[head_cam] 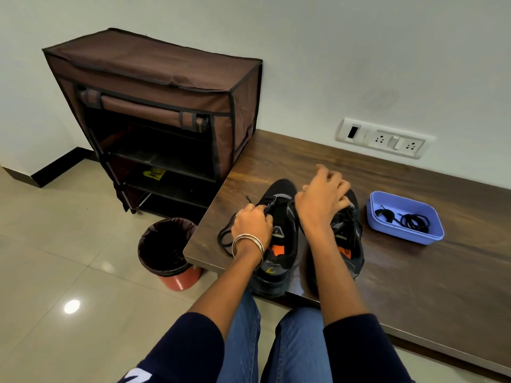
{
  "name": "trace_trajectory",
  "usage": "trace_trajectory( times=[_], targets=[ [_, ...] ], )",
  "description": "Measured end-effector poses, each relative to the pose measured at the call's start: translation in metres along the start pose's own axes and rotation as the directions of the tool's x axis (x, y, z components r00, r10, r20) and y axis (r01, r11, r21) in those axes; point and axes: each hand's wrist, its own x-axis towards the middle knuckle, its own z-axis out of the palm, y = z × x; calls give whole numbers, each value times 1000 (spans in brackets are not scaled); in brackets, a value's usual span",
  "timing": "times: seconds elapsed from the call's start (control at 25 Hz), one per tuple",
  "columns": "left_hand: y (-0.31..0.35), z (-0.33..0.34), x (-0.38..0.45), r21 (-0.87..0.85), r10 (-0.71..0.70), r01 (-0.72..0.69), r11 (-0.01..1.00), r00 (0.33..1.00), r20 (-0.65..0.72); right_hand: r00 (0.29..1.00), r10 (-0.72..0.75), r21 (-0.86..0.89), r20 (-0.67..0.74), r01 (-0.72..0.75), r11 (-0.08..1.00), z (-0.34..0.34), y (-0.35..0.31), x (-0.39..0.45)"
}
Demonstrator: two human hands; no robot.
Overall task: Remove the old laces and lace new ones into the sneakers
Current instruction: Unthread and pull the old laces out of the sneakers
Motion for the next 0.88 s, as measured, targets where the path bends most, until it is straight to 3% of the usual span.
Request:
trace_trajectory(
  times=[0.12, 0.16, 0.24, 0.32, 0.4, 0.44, 0.52, 0.6, 0.64, 0.68, 0.72, 0.76, 0.8, 0.84, 0.88],
  targets=[
    [-1, 0, 1, 14, 9, -9, 1000, 1000, 1, 916, -260, -233, 304, 336, 912, 25, -4, -6],
    [-1, 1, 1, 16, 11, -11, 1000, 1000, 7, 892, -264, -289, 368, 380, 879, 31, -6, -9],
    [-2, 1, 1, 20, 13, -13, 1000, 1000, 14, 905, -255, -324, 340, 367, 872, 40, -8, -11],
    [-2, 1, 2, 18, 3, -4, 1000, 1000, 7, 928, -229, -217, 293, 298, 930, 41, -5, -11],
    [-2, 2, 1, 16, 2, -2, 1000, 1000, -2, 941, -169, 127, 294, 137, 982, 28, 1, -9],
    [-2, 2, 1, 15, -1, 1, 1000, 1000, -10, 942, -134, 373, 308, 10, 928, 16, 4, -7],
    [-1, 2, 1, 13, -5, 5, 1000, 1000, -14, 946, -76, 780, 314, -212, 589, -14, 8, -6],
    [-2, 3, -1, 20, 9, -9, 1000, 1000, -13, 946, -70, 926, 315, -291, 242, -39, 11, 0],
    [-1, 2, -1, 23, 10, -10, 1000, 1000, -14, 950, -59, 945, 307, -297, 135, -45, 11, 4],
    [-1, 2, -1, 22, 7, -7, 1000, 1000, -11, 953, -27, 949, 303, -299, 97, -48, 10, 5],
    [-1, 2, -1, 20, 5, -5, 1000, 1000, -6, 954, 44, 936, 298, -301, 185, -45, 8, 7],
    [-1, 2, -1, 17, 4, -4, 1000, 1000, -5, 953, 144, 860, 266, -302, 412, -40, 7, 10],
    [-1, 2, -1, 12, 3, -3, 1000, 1000, -8, 954, 236, 645, 185, -299, 703, -32, 7, 12],
    [0, 1, -1, 9, 3, -2, 1000, 1000, -11, 965, 244, 320, 97, -262, 911, -24, 6, 13],
    [0, 1, -1, 6, 4, -4, 1000, 1000, -11, 987, 149, 80, 67, -154, 985, -15, 7, 14]
  ],
)
